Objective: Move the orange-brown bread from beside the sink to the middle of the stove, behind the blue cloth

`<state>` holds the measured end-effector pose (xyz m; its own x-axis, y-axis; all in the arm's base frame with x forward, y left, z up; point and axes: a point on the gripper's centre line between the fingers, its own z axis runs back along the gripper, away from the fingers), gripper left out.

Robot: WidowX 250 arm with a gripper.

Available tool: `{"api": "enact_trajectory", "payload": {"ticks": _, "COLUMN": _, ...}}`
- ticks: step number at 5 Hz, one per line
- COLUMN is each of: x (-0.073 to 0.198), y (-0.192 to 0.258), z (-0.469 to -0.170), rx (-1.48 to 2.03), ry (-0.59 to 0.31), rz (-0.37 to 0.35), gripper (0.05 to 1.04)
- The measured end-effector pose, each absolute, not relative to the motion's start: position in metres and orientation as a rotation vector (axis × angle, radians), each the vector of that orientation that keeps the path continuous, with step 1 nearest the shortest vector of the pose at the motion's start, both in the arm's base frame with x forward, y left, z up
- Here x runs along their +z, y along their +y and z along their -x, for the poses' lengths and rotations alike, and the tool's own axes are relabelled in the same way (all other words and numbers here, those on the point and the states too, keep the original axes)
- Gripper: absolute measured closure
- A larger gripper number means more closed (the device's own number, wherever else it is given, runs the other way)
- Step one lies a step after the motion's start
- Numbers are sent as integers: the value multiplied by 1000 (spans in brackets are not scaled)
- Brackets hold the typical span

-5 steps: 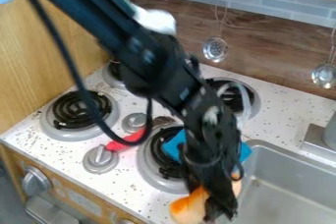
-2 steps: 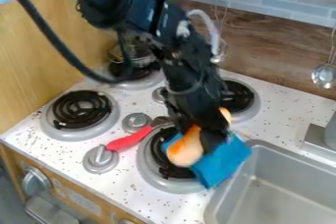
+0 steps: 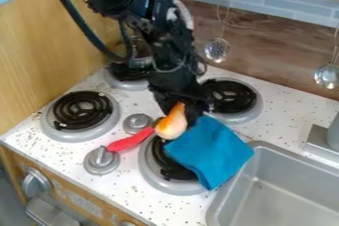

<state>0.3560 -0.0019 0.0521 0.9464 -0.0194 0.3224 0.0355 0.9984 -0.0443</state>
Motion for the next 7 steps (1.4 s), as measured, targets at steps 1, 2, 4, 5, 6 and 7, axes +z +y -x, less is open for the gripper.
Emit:
{"api": "enact_trajectory", "payload": {"ticks": 1, "x": 45, "y": 15, "z": -373, "rx": 28, "ry": -325, "rz": 19, "gripper": 387}}
{"api": "enact_trajectory", "payload": {"ticks": 2, "x": 39, "y": 25, "z": -387, "rx": 81, "ry": -321, "rz": 0, "gripper": 387}}
{"api": "enact_trajectory", "payload": {"ticks": 4, "x": 28, "y": 56, "z": -412, "rx": 207, "ry": -311, "rz": -54, "gripper": 387}}
{"api": "enact_trajectory", "payload": {"ticks": 5, "x": 27, "y": 68, "z": -420, "rx": 237, "ry": -311, "rz": -85, "gripper": 387}}
{"api": "enact_trajectory", "payload": {"ticks": 6, "x": 20, "y": 70, "z": -425, "rx": 245, "ry": -293, "rz": -90, "gripper": 387}}
{"api": "enact_trajectory", "payload": {"ticks": 7, "x": 13, "y": 72, "z": -423, "rx": 245, "ry": -278, "rz": -105, "gripper": 310}}
